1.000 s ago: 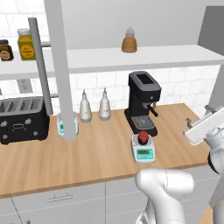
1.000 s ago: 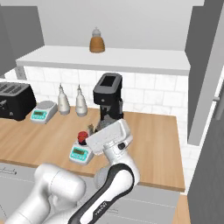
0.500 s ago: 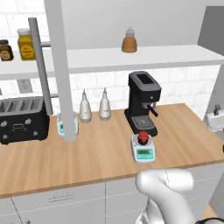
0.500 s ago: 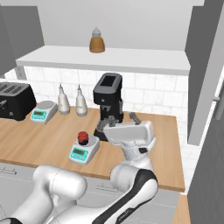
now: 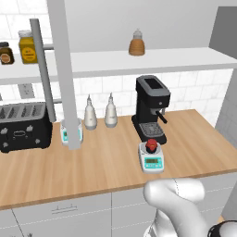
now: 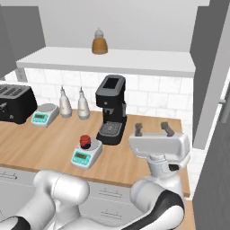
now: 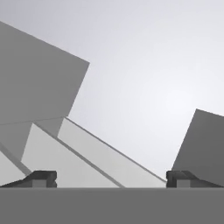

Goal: Pick the jam and place it on the digital scale for weighing, and close the cabinet.

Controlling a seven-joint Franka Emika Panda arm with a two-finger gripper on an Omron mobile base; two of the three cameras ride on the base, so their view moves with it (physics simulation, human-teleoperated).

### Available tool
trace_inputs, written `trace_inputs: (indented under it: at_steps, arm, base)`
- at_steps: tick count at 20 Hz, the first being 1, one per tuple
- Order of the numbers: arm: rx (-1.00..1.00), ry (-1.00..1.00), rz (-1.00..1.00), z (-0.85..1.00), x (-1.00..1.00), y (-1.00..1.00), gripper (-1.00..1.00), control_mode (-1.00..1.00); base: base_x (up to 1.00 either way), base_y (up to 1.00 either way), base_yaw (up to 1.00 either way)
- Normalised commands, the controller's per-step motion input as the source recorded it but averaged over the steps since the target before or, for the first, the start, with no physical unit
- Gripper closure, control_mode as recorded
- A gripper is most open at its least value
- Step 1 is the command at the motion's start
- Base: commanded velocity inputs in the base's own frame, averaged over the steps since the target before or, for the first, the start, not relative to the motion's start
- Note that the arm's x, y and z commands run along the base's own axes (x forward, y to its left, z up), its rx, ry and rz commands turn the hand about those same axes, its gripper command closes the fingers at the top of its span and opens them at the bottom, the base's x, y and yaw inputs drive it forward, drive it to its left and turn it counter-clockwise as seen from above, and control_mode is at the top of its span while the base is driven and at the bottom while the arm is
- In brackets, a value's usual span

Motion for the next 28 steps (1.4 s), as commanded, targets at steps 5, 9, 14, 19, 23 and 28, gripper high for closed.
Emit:
trace_inputs:
  at_steps: [5,9,14,19,23,28]
  arm:
    - [0.04,-0.02,-0.02,-0.19,0.15,-0.30,-1.00,-1.00]
    - [0.06,0.09,-0.02,-0.07,0.36,-0.55,-1.00,-1.00]
    - [0.05,0.22,-0.09,0.00,-0.01,-0.72,-1.00,-1.00]
    - [0.00,0.32,-0.23,-0.01,0.03,-0.59,-1.00,-1.00]
    - [0.00,0.16,-0.16,-0.24,-0.17,-0.31,-1.00,-1.00]
    - [0.00,0.08,-0.08,-0.39,-0.08,-0.04,-1.00,-1.00]
  base:
    - [0.00,0.00,0.00]
    - [0.00,0.00,0.00]
    - [0.00,0.00,0.00]
    - [0.00,0.00,0.00]
    - [0.00,0.00,0.00]
    - [0.00,0.00,0.00]
